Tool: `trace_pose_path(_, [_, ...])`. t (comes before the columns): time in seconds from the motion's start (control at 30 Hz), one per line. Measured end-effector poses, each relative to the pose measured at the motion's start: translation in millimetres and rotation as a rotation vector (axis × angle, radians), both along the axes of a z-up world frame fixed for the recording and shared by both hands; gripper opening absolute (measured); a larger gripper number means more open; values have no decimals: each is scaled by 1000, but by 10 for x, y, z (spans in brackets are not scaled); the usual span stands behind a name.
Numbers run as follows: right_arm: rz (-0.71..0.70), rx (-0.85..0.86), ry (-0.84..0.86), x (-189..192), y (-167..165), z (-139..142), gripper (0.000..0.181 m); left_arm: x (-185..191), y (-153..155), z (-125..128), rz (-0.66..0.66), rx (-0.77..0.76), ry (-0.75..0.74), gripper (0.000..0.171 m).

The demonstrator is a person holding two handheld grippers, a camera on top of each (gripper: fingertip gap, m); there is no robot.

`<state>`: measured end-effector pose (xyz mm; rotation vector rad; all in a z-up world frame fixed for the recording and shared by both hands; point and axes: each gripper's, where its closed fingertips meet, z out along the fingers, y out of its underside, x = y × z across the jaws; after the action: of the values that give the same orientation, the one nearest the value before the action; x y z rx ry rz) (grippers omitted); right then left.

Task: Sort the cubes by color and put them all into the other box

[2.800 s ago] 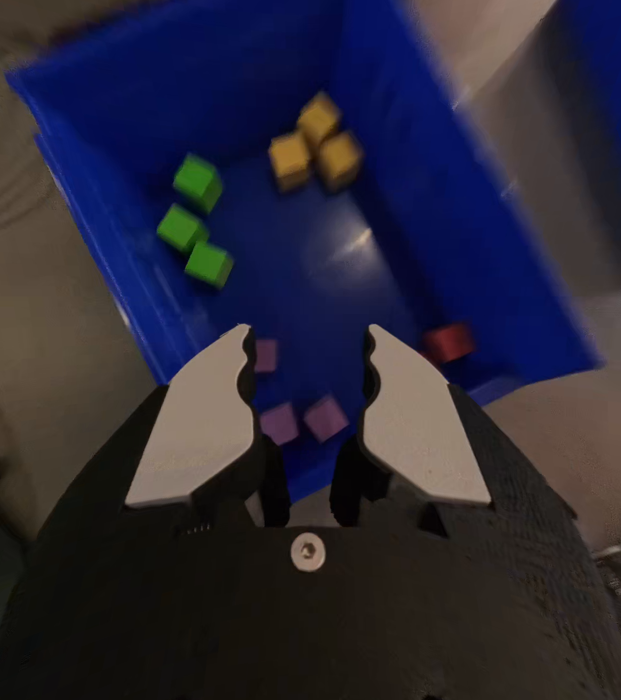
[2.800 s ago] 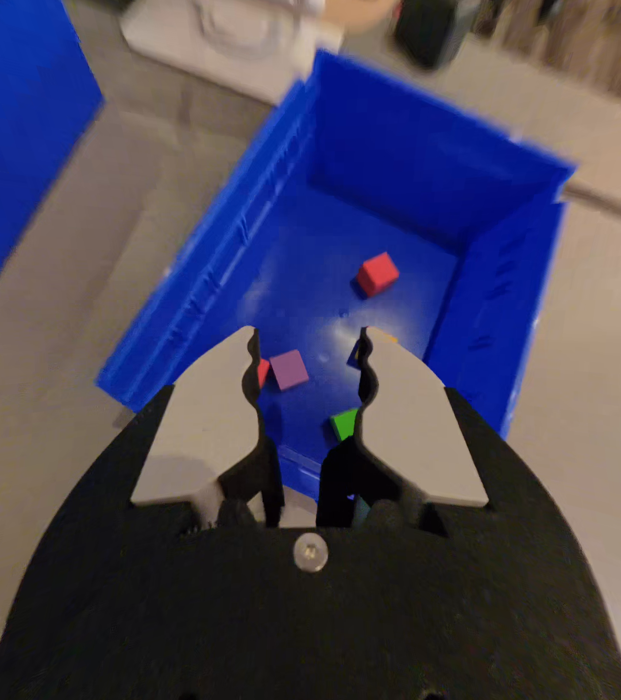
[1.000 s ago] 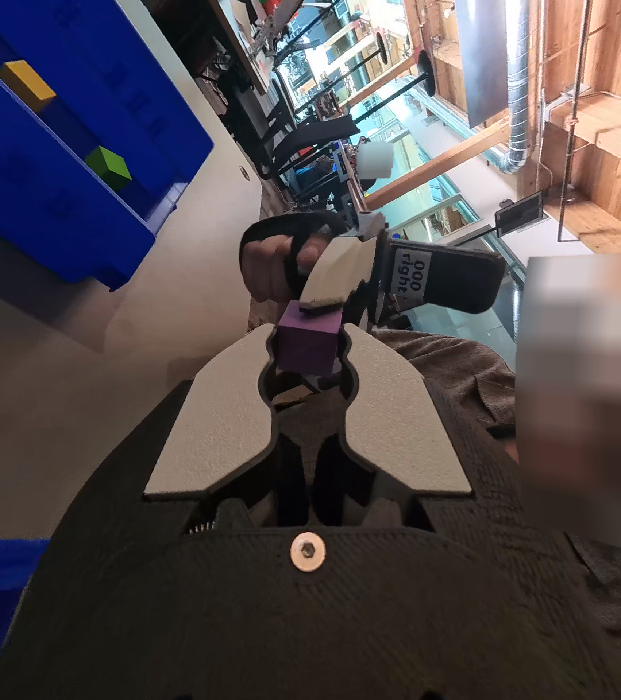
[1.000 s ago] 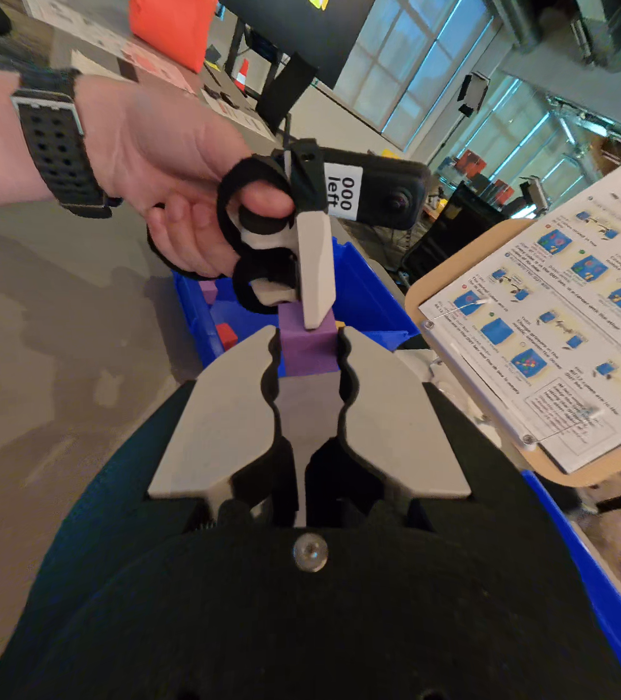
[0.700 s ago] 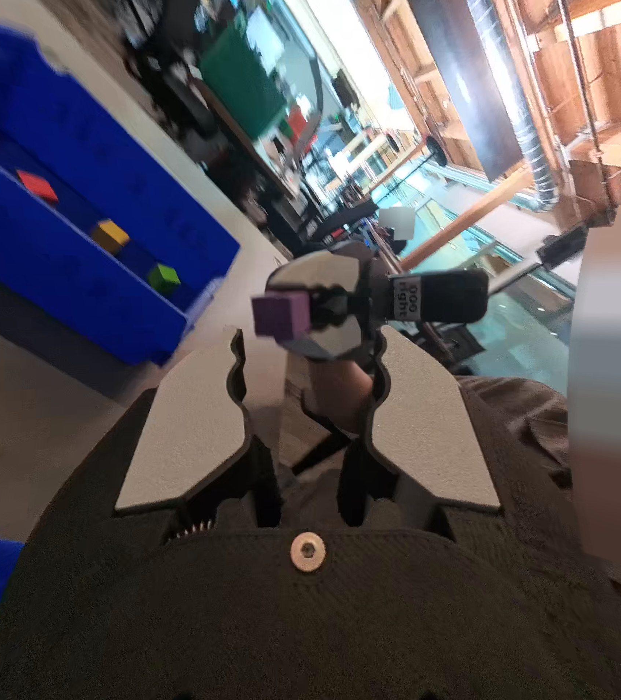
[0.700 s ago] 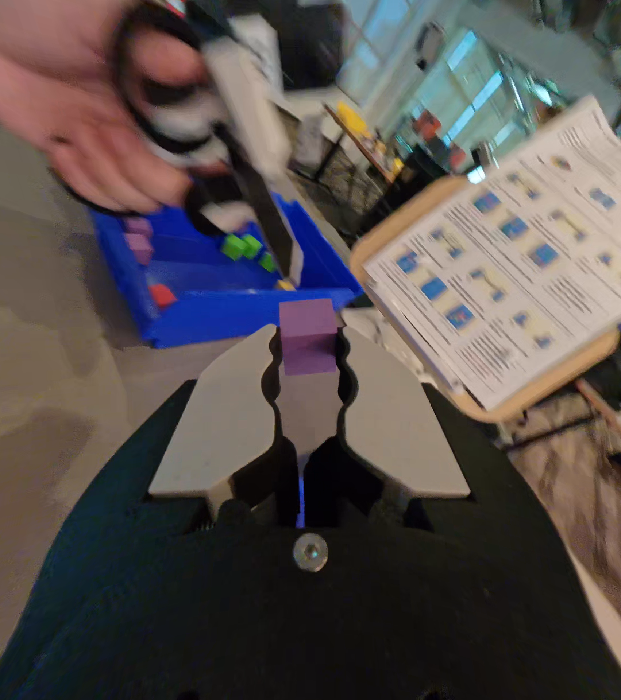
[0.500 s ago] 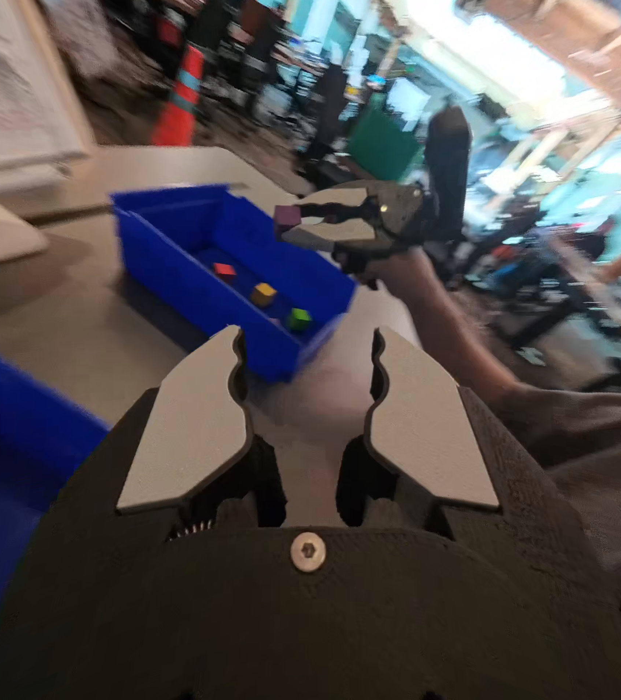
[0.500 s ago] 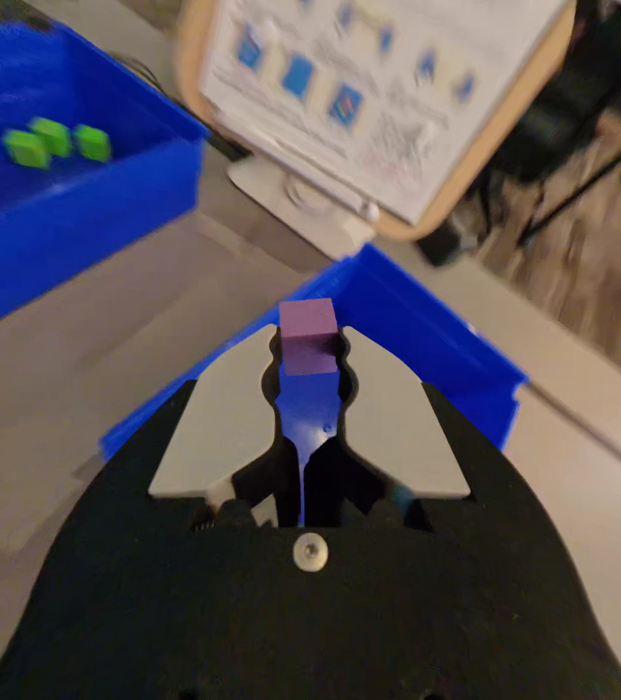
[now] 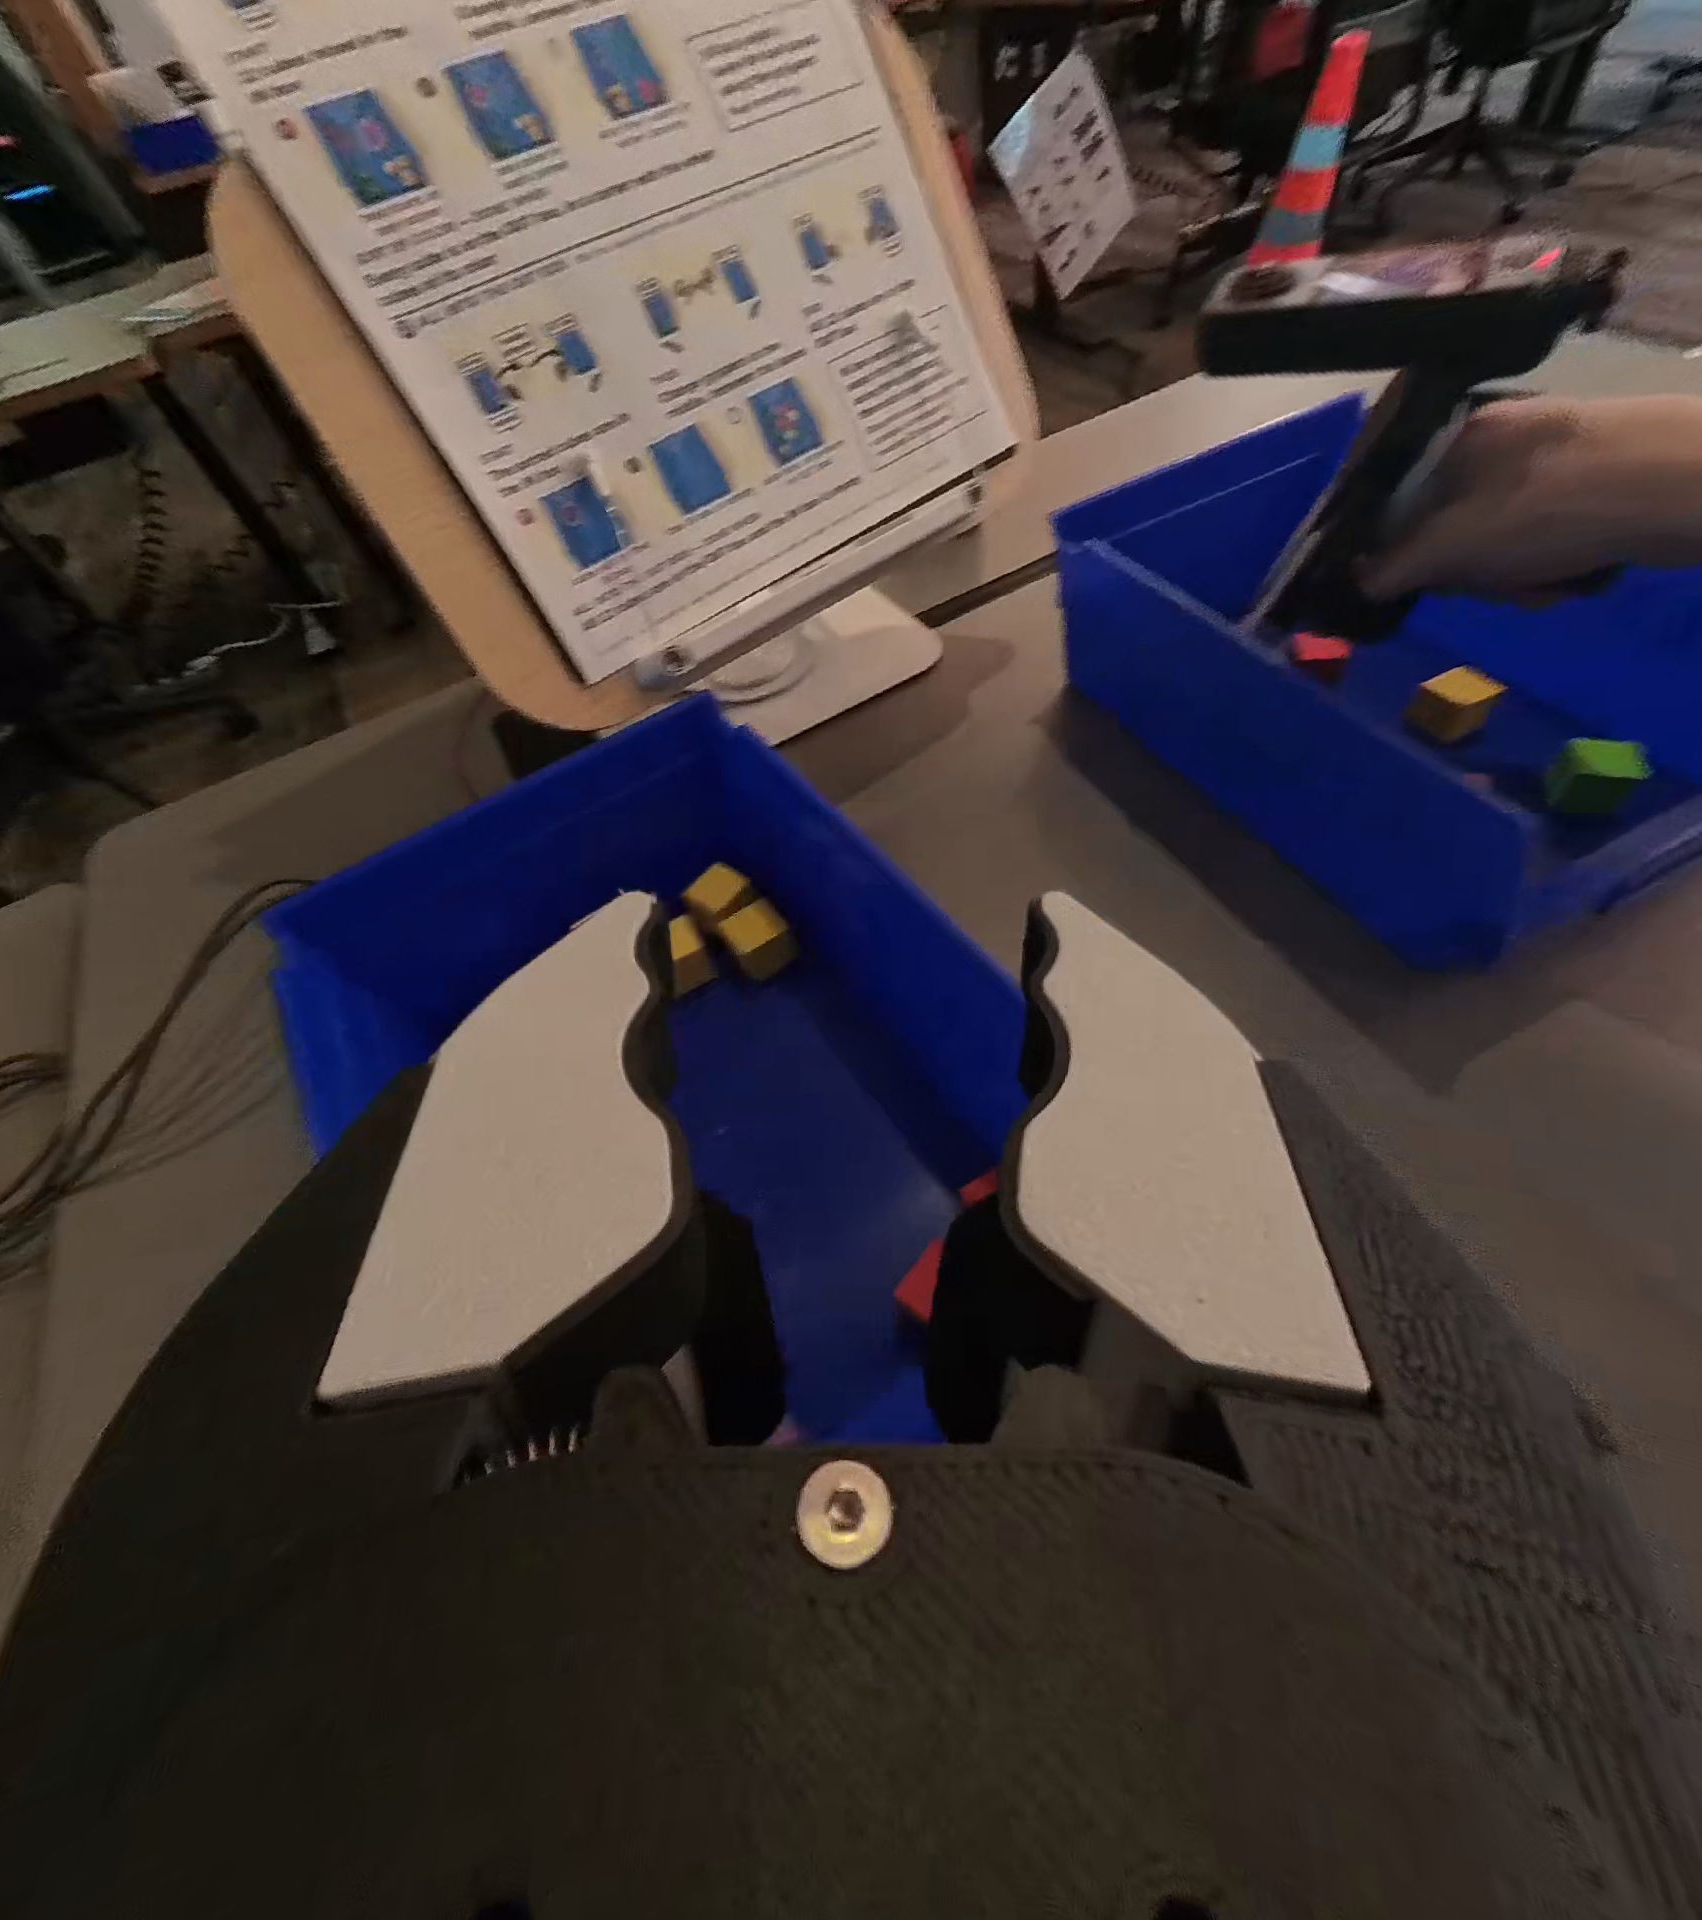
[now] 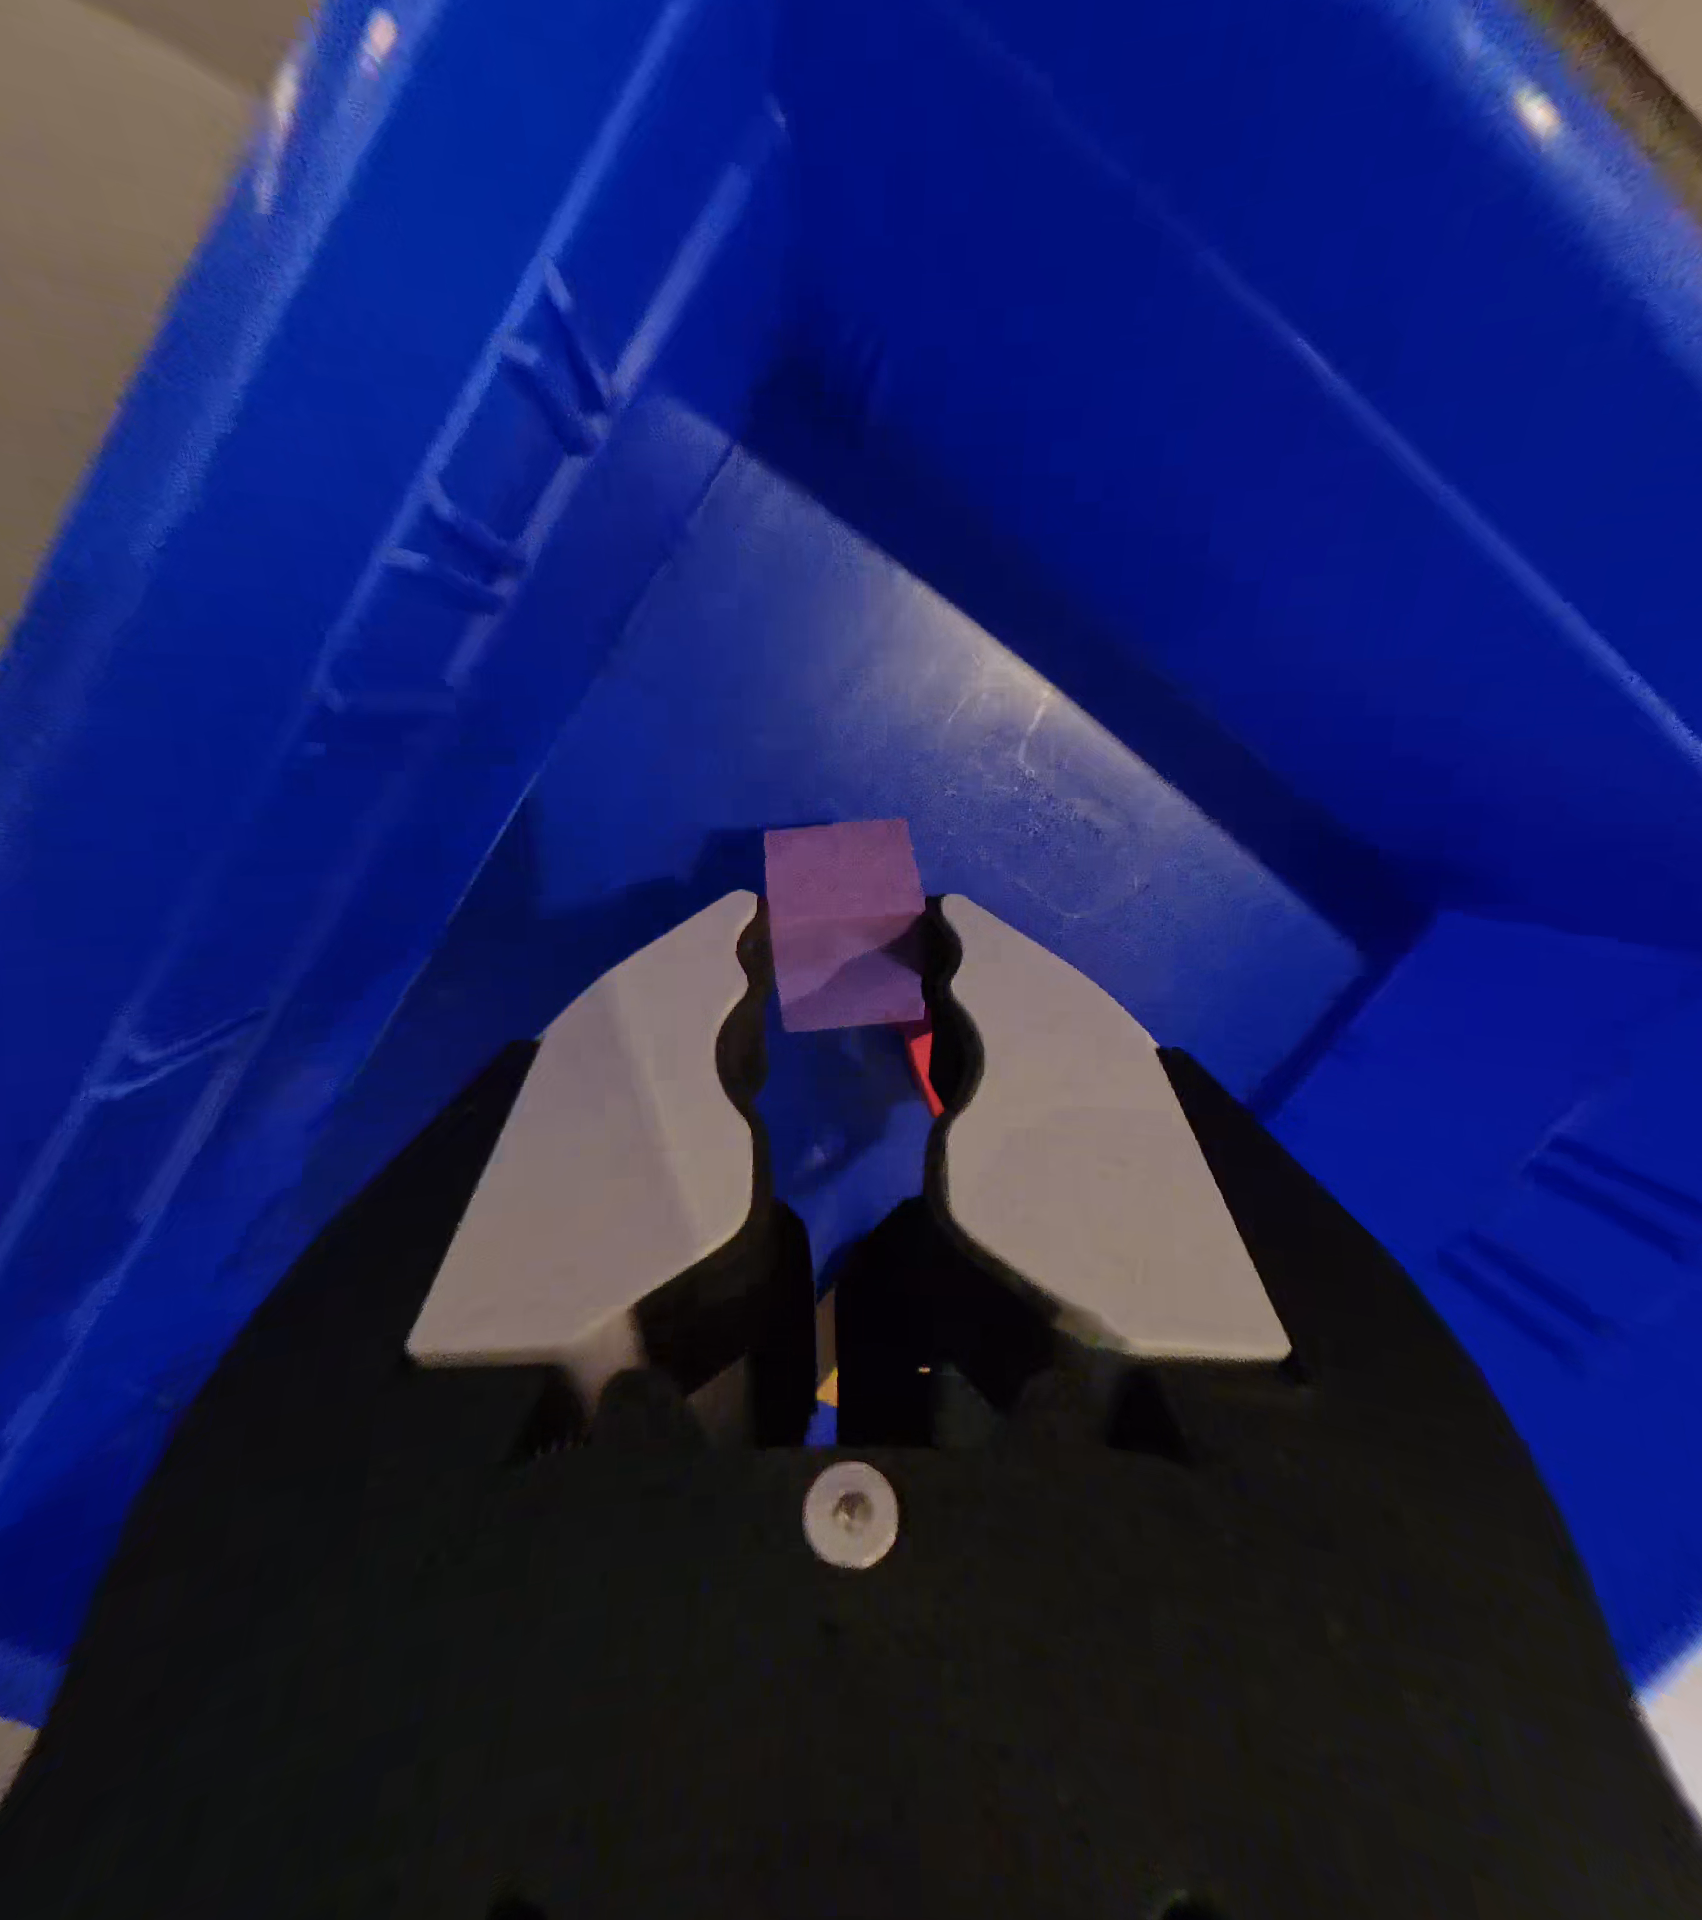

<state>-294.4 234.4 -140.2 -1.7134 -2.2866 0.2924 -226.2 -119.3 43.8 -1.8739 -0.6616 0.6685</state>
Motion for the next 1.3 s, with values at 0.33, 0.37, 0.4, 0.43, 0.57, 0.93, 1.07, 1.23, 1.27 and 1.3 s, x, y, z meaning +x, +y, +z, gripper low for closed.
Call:
trace_pose_path(0.33, [-2, -24, 10, 86, 45, -28, 56, -761, -182, -483, 51, -185, -308, 62])
trace_pose_path(0.37, [-6, -37, 67, 92, 49, 97, 53, -864, -144, -555, 52, -209, -334, 62])
trace_pose_path(0.4, [-10, -64, 138, 110, 37, 255, 50, -967, -103, -635, 53, -226, -364, 61])
trace_pose_path(0.43, [-14, -90, 213, 152, 17, 429, 48, -1060, -68, -741, 59, -245, -413, 60])
trace_pose_path(0.57, [-9, -119, 507, 528, -129, 1030, 37, -1369, -36, -1281, 154, -343, -649, 57])
trace_pose_path(0.93, [49, -157, 683, 1070, -474, 1159, 30, -1799, 178, -1825, 244, -332, -771, 55])
trace_pose_path(1.07, [69, -165, 691, 1047, -498, 1179, 30, -1830, 194, -1909, 268, -352, -781, 55])
trace_pose_path(1.23, [91, -164, 714, 1068, -532, 1242, 30, -1803, 207, -1953, 267, -361, -802, 29])
trace_pose_path(1.27, [93, -164, 719, 1076, -538, 1254, 30, -1809, 195, -1942, 272, -363, -790, 28])
trace_pose_path(1.3, [97, -159, 720, 1084, -541, 1257, 29, -1803, 199, -1920, 269, -345, -790, 28])
